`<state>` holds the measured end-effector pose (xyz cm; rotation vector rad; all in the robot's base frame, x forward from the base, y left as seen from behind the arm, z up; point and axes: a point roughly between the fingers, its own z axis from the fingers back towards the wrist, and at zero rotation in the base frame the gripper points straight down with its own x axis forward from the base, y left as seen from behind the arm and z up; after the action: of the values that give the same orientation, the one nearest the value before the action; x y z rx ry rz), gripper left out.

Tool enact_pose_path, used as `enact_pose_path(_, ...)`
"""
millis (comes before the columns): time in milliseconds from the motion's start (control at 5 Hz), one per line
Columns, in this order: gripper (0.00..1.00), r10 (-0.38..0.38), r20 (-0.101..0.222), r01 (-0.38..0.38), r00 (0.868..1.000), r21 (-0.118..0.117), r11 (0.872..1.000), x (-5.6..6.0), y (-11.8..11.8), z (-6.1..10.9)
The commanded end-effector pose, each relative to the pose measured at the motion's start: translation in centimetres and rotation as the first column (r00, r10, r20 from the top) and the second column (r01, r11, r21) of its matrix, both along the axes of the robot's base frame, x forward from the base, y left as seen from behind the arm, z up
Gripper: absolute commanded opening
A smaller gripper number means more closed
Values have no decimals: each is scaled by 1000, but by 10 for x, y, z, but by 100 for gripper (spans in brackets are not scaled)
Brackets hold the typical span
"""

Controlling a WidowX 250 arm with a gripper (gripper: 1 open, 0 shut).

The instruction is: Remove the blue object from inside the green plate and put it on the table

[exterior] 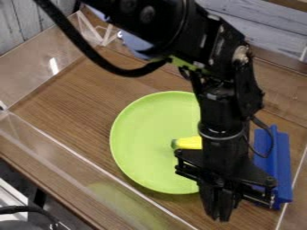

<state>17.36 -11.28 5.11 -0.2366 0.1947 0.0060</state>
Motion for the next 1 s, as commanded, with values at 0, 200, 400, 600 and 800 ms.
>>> enact_pose_path(0, 0, 15, 55, -15, 998, -15, 1000, 10, -1, 16)
enact_pose_path(200, 0, 23, 50, -23, 999, -6, 1000, 9, 0, 18)
enact_pose_path(400, 0, 30, 45, -30, 999, 1, 1000, 9, 0, 19)
enact_pose_path(600, 0, 39, 42, -39, 998, 7, 999, 9, 0, 20)
enact_pose_path(800, 0, 47, 39, -47, 998, 12, 999, 9, 0, 20)
